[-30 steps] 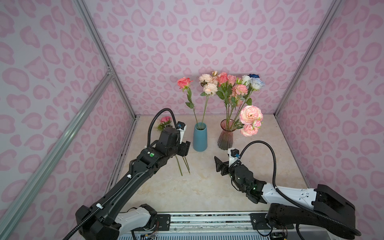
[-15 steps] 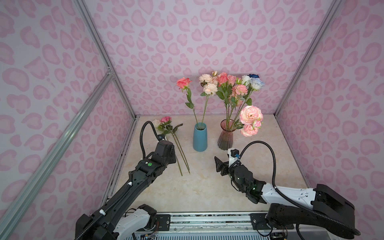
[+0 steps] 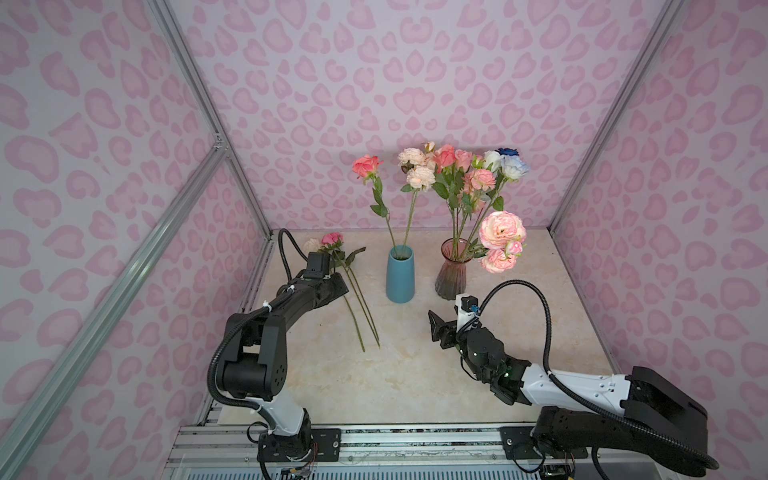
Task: Arrange the flowers into the vase
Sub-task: 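Grasp a white rose stem in the pile with the left gripper, then lift the white rose and carry it over the teal vase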
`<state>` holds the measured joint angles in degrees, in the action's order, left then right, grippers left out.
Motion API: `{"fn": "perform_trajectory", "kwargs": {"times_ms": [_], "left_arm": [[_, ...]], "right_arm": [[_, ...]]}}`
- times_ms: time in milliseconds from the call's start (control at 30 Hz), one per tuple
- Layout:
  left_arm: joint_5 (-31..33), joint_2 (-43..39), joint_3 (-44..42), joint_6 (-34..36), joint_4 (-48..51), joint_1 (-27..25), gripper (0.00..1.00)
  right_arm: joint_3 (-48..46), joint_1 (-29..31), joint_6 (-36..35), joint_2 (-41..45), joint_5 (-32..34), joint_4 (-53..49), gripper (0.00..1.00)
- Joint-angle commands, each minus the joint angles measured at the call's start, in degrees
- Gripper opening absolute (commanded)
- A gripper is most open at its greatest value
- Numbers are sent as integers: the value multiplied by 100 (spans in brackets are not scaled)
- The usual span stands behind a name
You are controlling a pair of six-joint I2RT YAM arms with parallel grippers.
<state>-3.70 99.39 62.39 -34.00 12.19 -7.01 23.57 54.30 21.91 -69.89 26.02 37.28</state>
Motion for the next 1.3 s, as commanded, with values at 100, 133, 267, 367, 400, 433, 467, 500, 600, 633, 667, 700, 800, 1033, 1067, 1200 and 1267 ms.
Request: {"fn": "perform_trajectory", "kwargs": {"times_ms": [100, 133, 267, 367, 400, 433, 467, 500, 600, 633, 667, 700, 800, 1033, 1067, 1200, 1267], "left_arm": [[-294, 1053, 709, -96, -313, 257, 45], [-285, 1138, 729, -120, -346, 284, 43], [-441, 1376, 865, -56, -360, 314, 37], [-482, 1302, 807, -3, -440, 314, 22], [-490, 1209, 744, 7, -454, 314, 17], [-491, 1085, 685, 23, -474, 307, 13], [-479, 952, 627, 42, -461, 305, 9], [-450, 762, 544, 57, -428, 306, 5], [-322, 55, 204, 138, -309, 312, 4], [-268, -209, 82, 174, -250, 313, 4], [-226, -450, 0, 190, -201, 305, 4], [-201, -738, -96, 201, -98, 309, 4], [-266, -1694, -304, 252, 198, 297, 4], [-297, -3948, -741, 696, -128, -147, 4], [-274, -4181, -793, 851, -305, -297, 4], [269, -4975, -1066, 1617, -1186, -1224, 4], [481, -5184, -1114, 1890, -1547, -1544, 4]], "right_arm": [[-32, -181, 181, 101, -69, -115, 83], [-51, -213, 213, 99, -79, -103, 83], [-37, -273, 303, 87, -158, -141, 83], [-50, -271, 340, 187, -211, -184, 83], [-75, -279, 340, 248, -207, -180, 83], [-104, -278, 342, 285, -182, -156, 83], [-130, -273, 347, 306, -162, -129, 83], [-142, -274, 356, 318, -146, -124, 83], [-161, -273, 377, 226, -124, -60, 83], [-138, -272, 386, 207, -153, -89, 82], [-134, -272, 393, 203, -174, -78, 82], [-138, -271, 413, 182, -204, -50, 82], [-134, -268, 459, 142, -294, -9, 82], [-229, -80, 233, 356, -209, 172, 82], [-255, -62, 189, 362, -190, 216, 82], [-253, -54, 96, 314, -47, 245, 82], [-239, -52, 101, 305, -61, 222, 82]]}}
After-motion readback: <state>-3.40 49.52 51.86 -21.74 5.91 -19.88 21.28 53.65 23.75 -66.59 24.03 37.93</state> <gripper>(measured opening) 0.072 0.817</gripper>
